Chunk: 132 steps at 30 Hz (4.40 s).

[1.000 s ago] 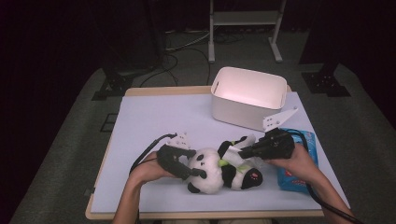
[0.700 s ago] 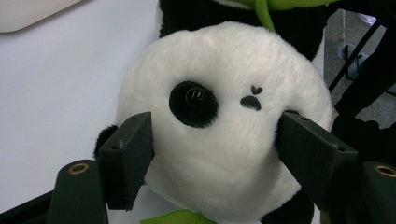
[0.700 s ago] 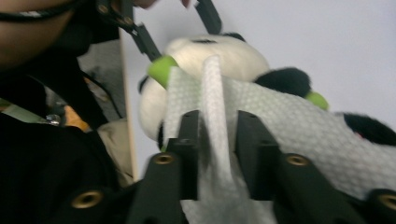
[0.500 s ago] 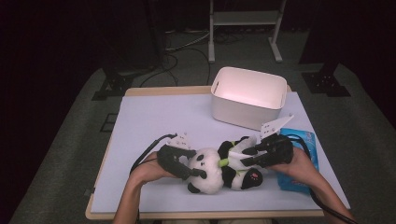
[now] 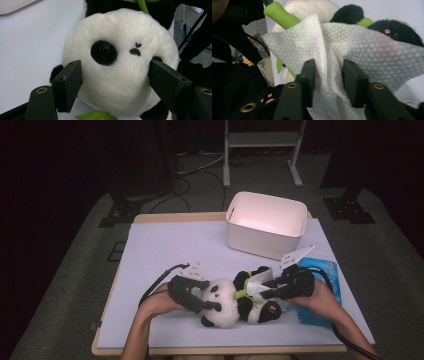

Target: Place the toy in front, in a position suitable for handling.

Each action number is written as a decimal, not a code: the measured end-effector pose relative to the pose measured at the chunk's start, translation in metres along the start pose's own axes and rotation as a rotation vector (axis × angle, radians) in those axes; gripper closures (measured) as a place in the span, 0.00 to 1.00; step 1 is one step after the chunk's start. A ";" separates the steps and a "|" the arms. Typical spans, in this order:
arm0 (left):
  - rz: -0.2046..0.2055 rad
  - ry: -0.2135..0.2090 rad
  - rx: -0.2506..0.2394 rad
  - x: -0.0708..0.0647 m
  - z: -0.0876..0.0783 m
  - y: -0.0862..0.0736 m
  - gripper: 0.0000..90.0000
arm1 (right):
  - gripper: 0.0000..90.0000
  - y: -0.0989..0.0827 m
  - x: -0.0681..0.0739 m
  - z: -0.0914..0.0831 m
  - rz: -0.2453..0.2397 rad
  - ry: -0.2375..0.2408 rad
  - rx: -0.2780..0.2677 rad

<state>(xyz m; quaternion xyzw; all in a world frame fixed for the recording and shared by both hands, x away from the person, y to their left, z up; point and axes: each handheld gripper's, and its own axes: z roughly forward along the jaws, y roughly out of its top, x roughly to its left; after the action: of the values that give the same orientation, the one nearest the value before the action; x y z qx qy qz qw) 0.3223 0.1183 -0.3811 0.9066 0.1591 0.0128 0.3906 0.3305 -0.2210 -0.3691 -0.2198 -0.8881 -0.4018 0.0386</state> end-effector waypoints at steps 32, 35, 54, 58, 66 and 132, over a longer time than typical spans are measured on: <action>-0.028 -0.022 0.030 0.002 0.006 -0.005 0.12 | 0.95 -0.003 0.006 0.000 -0.024 0.064 0.015; -0.036 -0.034 0.023 0.004 0.008 -0.006 0.11 | 0.95 -0.010 0.006 -0.001 -0.018 0.064 0.013; -0.005 -0.049 -0.021 0.005 0.008 -0.010 0.27 | 0.95 0.010 0.008 0.001 -0.051 0.059 -0.040; 0.003 -0.045 -0.018 0.003 0.007 -0.009 0.27 | 0.95 0.018 0.006 -0.001 -0.052 0.044 -0.044; -0.018 -0.053 -0.022 0.007 0.004 -0.010 0.23 | 0.95 0.004 0.001 0.000 -0.015 0.070 -0.025; -0.153 -0.184 -0.098 0.021 0.020 -0.023 0.29 | 0.97 -0.017 0.010 0.011 -0.046 0.078 0.029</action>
<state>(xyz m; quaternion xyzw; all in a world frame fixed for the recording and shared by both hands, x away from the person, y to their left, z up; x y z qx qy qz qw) 0.3388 0.1251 -0.4135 0.8690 0.1906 -0.0926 0.4472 0.3158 -0.2194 -0.3856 -0.1830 -0.8964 -0.3980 0.0669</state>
